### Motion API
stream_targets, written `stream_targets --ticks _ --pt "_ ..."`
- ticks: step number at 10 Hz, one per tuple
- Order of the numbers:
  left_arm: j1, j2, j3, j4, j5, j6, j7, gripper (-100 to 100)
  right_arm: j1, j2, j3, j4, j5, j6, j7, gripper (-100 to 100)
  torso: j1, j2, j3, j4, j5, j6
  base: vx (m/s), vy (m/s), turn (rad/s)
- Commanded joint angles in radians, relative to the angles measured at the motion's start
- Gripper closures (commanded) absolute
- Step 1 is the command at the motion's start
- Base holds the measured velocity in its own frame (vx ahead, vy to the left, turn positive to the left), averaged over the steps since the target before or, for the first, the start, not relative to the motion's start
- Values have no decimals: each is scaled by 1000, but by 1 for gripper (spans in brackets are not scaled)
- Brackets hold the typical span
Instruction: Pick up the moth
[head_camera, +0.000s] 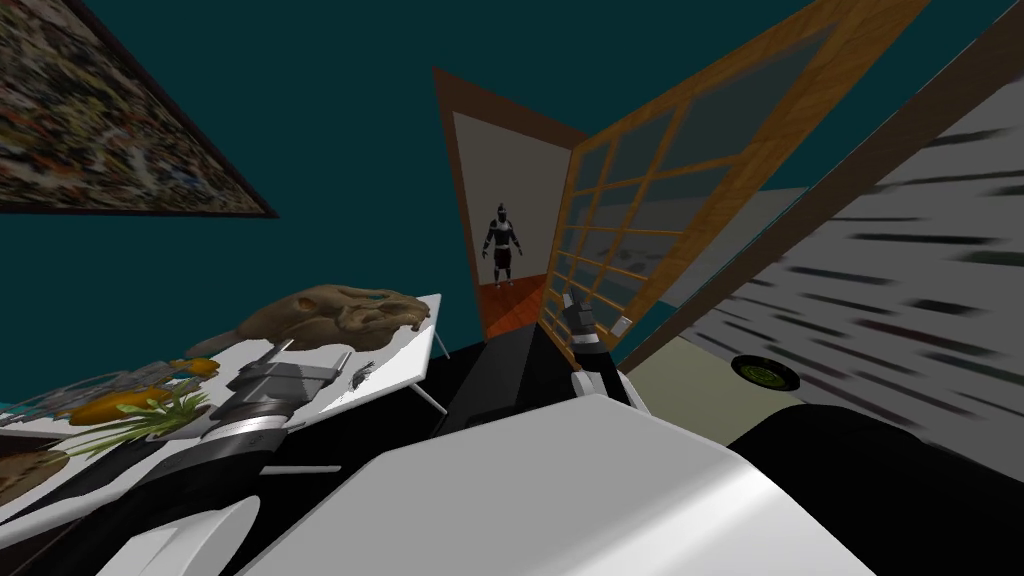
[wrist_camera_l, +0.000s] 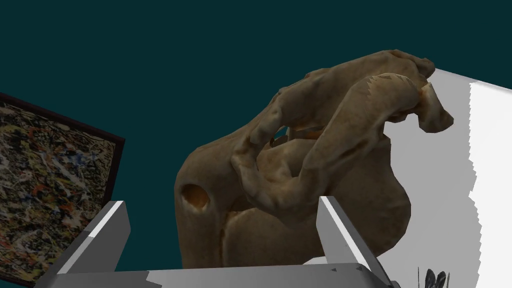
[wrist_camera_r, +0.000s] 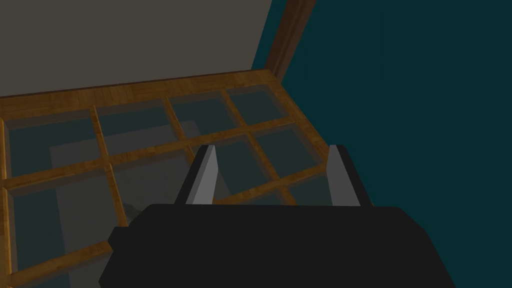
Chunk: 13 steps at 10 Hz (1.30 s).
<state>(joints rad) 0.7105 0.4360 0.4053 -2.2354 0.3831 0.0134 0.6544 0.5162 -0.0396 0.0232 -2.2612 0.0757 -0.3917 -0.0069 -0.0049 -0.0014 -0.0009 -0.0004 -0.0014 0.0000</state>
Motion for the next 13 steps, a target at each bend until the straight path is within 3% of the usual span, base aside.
stream_targets --ticks 1,2,3,6,7,8,9,10,11,12,13 --pt "7 32 33 18 36 50 50 -100 0 0 0 0 0 0 0 0 0 0 0 0 0 0 58 -88 -41" --pt "7 32 33 18 36 51 57 -100 0 0 0 0 0 0 0 0 0 -1 -1 0 0 0 41 -74 -9" --pt "20 54 60 28 67 86 95 -100 0 0 0 0 0 0 0 0 1 -1 0 0 0 0 29 -62 -27" --pt "33 76 85 39 99 141 144 -100 0 0 0 0 0 0 0 0 1 -1 0 0 0 0 37 -61 -19" --pt "45 96 108 49 132 174 186 -100 0 0 0 0 0 0 0 0 2 0 0 0 0 0 43 -69 -29" --pt "45 96 108 49 132 187 186 -100 0 0 0 0 0 0 0 0 1 -1 0 0 0 0 39 -52 -9" --pt "56 114 130 59 166 220 226 -100 0 0 0 0 0 0 0 0 2 0 0 0 0 0 53 -47 -28" --pt "56 114 130 59 166 234 226 -100 0 0 0 0 0 0 0 0 2 -1 -1 0 1 0 42 -35 -7" --pt "67 131 150 69 199 272 264 -100 0 0 0 0 0 0 0 0 3 -1 0 0 1 0 48 -26 -20" --pt "67 131 150 69 199 281 264 -100 0 0 0 0 0 0 0 0 4 -1 0 0 1 0 45 -23 -11" --pt "78 146 168 79 233 320 299 -100 0 0 0 0 0 0 0 0 4 -1 0 0 1 0 58 -23 -20"
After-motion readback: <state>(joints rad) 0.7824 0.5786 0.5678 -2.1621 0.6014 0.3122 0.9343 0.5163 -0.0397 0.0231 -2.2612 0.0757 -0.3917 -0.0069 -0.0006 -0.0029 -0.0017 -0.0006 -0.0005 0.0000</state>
